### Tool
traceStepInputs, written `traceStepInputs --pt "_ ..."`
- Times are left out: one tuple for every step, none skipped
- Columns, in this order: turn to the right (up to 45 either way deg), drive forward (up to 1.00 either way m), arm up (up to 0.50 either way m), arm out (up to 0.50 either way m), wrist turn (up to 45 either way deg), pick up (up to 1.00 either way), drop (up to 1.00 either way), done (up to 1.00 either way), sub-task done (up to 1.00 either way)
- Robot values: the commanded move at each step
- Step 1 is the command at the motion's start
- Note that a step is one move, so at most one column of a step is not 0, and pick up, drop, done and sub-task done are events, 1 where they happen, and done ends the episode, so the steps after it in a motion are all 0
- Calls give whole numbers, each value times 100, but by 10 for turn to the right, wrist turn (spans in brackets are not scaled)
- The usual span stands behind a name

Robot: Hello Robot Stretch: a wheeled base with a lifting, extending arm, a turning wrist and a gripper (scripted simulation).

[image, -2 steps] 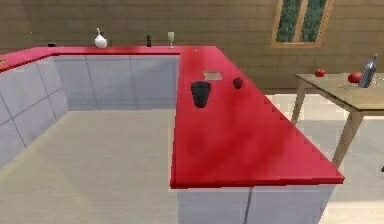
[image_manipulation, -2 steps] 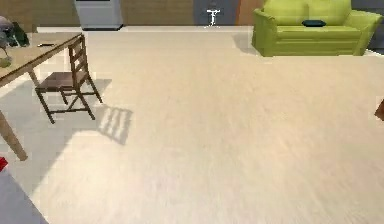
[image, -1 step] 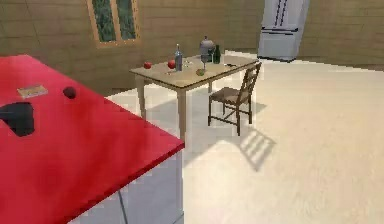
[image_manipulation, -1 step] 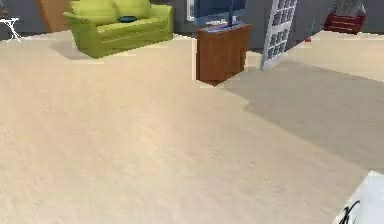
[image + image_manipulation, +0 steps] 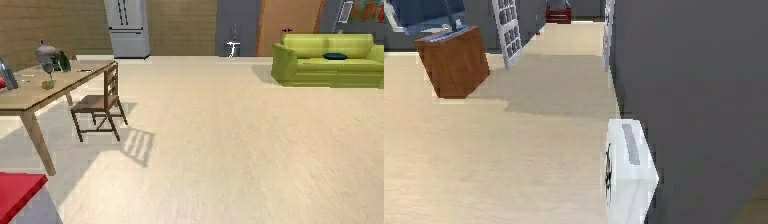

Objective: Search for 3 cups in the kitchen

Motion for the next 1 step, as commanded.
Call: traceStepInputs --pt "0 75 0 0 0 0 0 0 0"
